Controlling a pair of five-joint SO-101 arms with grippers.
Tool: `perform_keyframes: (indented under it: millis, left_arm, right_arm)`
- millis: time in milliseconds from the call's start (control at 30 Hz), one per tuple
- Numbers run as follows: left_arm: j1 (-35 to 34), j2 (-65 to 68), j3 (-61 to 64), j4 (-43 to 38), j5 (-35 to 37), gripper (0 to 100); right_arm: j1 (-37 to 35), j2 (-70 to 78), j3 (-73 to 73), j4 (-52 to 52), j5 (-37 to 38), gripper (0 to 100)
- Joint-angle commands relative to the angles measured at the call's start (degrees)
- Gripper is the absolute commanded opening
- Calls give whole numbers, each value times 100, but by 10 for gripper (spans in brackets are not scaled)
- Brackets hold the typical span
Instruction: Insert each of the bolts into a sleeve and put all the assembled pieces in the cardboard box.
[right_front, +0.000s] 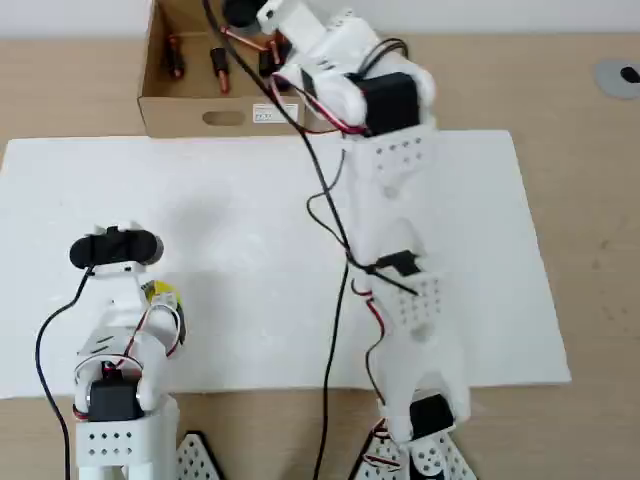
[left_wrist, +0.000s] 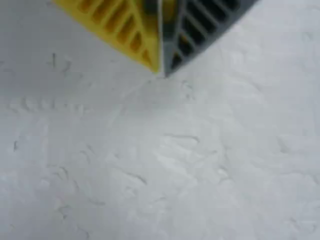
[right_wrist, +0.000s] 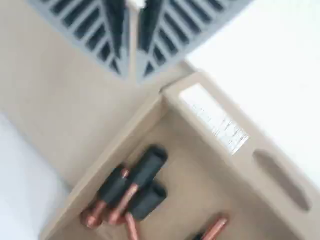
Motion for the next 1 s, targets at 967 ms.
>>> perform_keyframes:
  millis: [967]
  left_arm:
    - [9,-57,-18,-97,-18,4]
  right_arm:
    - [1868,-7952,8453,589,-1688,9]
